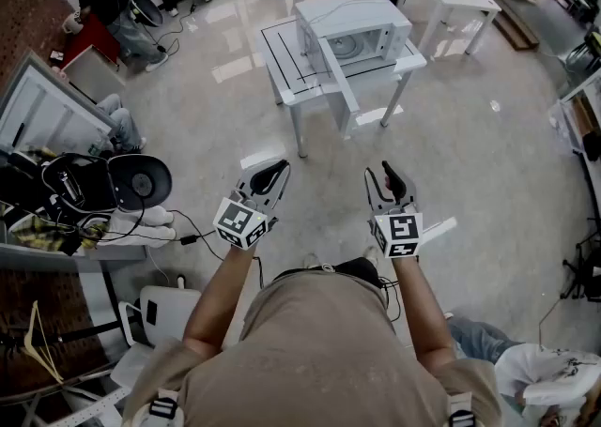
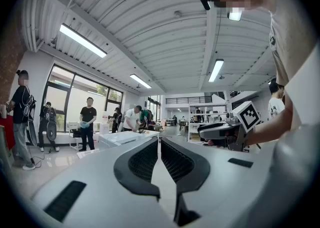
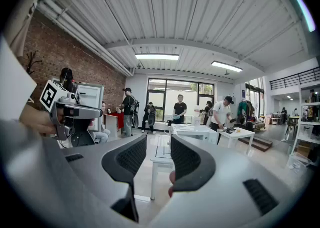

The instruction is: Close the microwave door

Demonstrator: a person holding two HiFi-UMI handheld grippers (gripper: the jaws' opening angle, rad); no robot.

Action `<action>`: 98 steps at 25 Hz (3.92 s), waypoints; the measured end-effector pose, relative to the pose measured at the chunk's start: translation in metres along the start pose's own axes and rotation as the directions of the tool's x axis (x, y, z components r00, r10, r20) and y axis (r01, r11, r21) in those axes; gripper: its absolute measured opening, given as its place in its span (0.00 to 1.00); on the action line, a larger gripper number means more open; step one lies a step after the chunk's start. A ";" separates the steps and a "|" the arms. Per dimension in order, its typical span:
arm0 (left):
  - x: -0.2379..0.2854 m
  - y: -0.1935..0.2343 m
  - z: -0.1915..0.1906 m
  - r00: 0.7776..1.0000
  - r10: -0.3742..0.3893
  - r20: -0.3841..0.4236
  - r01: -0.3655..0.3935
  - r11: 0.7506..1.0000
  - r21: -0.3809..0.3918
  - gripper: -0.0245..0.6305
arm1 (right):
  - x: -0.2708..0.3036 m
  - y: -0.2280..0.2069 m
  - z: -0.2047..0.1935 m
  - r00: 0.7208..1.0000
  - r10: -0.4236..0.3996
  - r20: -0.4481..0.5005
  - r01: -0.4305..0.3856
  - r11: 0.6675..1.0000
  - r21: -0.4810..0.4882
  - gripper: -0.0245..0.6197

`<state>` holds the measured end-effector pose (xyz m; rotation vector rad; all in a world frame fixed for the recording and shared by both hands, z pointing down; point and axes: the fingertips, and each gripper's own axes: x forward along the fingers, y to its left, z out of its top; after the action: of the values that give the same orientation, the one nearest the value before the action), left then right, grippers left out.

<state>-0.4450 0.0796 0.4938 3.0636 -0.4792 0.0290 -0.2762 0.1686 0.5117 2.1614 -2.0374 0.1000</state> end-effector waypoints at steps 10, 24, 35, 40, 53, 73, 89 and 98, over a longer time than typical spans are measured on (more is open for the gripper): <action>-0.004 0.004 -0.004 1.000 0.000 -0.010 0.000 1.000 0.000 0.05 | 0.004 0.005 0.000 1.000 0.001 0.006 -0.001 1.000 0.008 0.27; 0.002 0.015 -0.007 1.000 0.026 0.001 -0.026 0.999 -0.022 0.05 | 0.022 -0.012 -0.006 1.000 -0.017 -0.002 0.017 0.998 0.061 0.28; 0.034 0.033 -0.020 0.998 0.045 -0.033 -0.046 0.998 -0.041 0.06 | 0.072 -0.036 -0.024 0.999 -0.003 -0.042 0.003 1.000 0.008 0.28; 0.063 0.047 -0.024 0.995 0.076 -0.058 -0.078 0.996 -0.035 0.06 | 0.109 -0.059 -0.038 0.998 0.009 -0.056 -0.010 1.000 -0.020 0.28; 0.147 0.066 -0.050 0.978 0.126 -0.165 -0.132 0.991 -0.025 0.06 | 0.209 -0.089 -0.095 0.980 0.085 -0.179 -0.104 0.990 -0.097 0.28; 0.175 0.064 -0.070 0.945 0.194 -0.265 -0.200 0.980 0.004 0.06 | 0.261 -0.098 -0.149 0.959 0.068 -0.274 -0.127 0.971 -0.202 0.24; 0.236 0.072 -0.073 0.946 0.204 -0.251 -0.212 0.977 -0.004 0.06 | 0.266 -0.170 -0.153 0.960 0.109 -0.256 -0.136 0.986 -0.091 0.24; 0.280 0.077 -0.076 0.953 0.151 -0.263 -0.164 0.986 -0.030 0.06 | 0.281 -0.226 -0.153 0.967 0.055 -0.249 -0.072 0.996 -0.059 0.24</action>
<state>-0.2030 -0.0753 0.5795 2.9025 -0.6913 0.4108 -0.0227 -0.0701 0.6914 1.9344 -1.9390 0.2890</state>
